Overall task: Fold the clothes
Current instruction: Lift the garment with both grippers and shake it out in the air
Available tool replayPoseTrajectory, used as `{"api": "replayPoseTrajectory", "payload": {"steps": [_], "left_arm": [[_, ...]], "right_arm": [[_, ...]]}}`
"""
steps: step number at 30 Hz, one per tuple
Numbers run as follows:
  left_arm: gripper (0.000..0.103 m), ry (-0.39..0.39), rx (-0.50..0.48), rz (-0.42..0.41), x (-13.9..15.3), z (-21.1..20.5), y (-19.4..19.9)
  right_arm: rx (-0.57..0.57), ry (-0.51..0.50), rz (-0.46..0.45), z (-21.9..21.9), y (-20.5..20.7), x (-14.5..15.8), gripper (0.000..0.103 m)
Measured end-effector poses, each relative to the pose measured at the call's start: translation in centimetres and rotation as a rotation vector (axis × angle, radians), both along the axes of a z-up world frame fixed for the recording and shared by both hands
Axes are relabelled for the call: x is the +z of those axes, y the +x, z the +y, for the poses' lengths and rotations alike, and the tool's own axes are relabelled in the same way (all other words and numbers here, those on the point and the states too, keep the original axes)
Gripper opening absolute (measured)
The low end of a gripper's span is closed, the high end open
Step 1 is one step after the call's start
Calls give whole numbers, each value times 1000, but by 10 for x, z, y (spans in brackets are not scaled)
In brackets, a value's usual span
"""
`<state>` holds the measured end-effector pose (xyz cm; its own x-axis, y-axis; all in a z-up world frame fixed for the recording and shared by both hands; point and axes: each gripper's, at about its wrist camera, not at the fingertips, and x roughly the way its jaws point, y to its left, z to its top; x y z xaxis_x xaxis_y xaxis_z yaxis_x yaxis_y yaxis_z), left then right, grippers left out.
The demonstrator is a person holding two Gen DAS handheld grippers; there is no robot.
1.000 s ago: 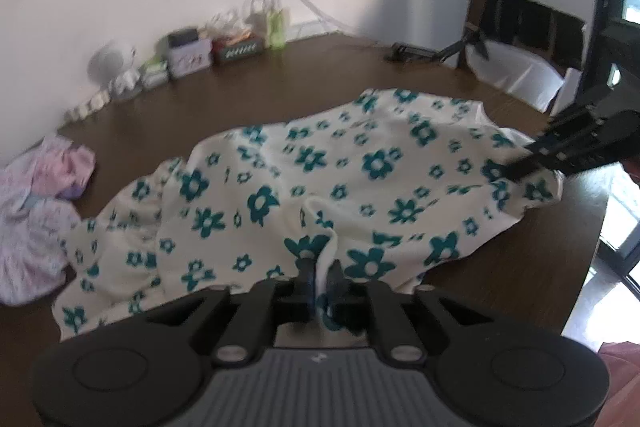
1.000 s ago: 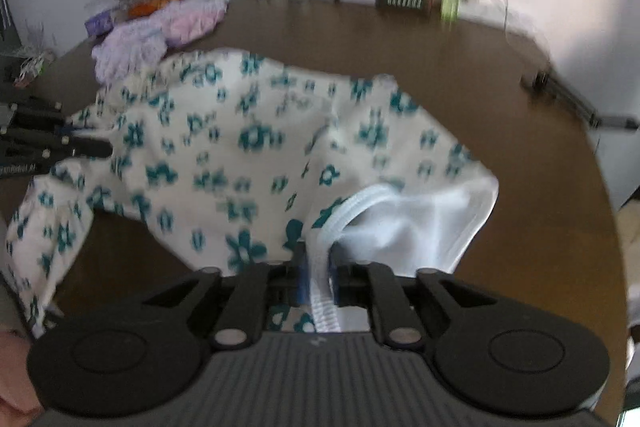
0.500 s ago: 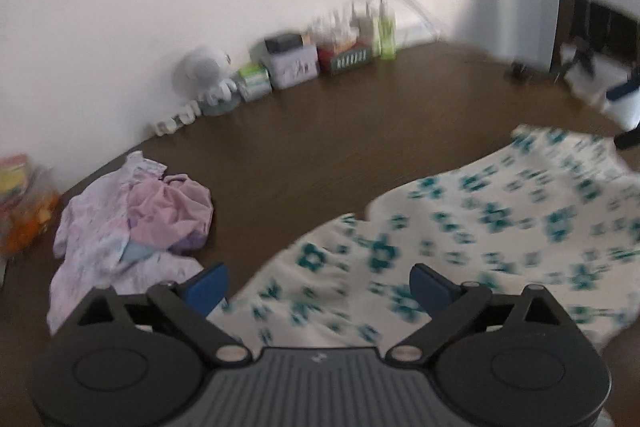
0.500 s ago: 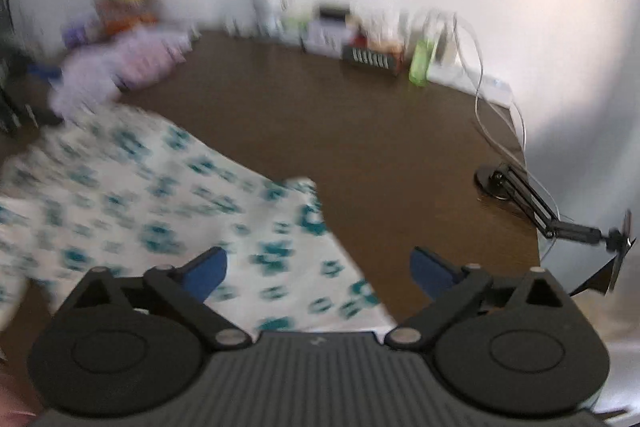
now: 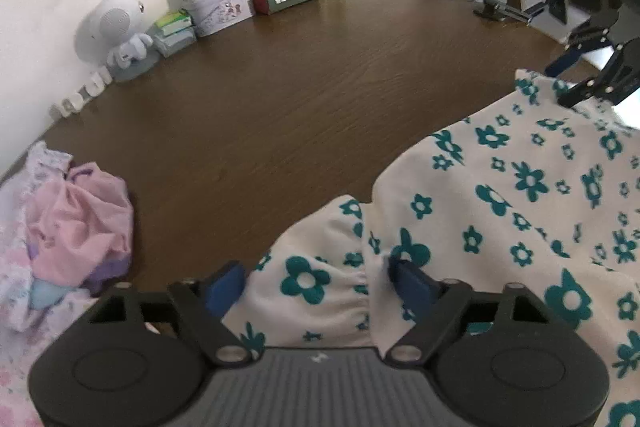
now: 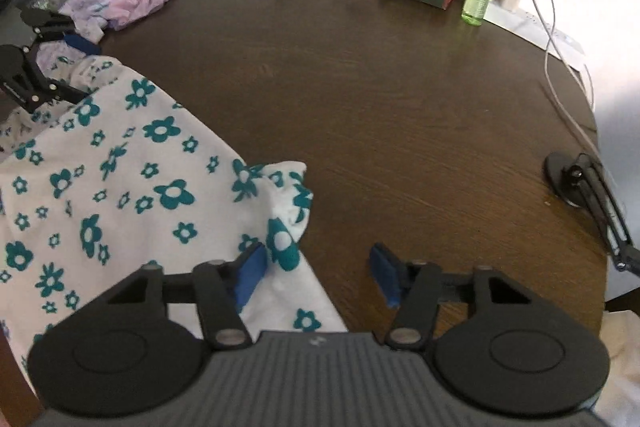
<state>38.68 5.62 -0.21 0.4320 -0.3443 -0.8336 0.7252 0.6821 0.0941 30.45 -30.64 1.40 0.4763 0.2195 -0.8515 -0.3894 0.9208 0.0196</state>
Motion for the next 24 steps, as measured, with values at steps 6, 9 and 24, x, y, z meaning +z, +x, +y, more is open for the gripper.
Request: {"api": "replayPoseTrajectory", "payload": {"steps": [6, 9, 24], "left_arm": [[21, -46, 4, 18, 5, 5, -15], [11, 9, 19, -25, 10, -5, -25], [8, -72, 130, -990, 268, -40, -32]], "right_arm": [[42, 6, -26, 13, -12, 3, 6], [63, -39, -96, 23, -19, 12, 4], [-9, -531, -890, 56, -8, 251, 3]]}}
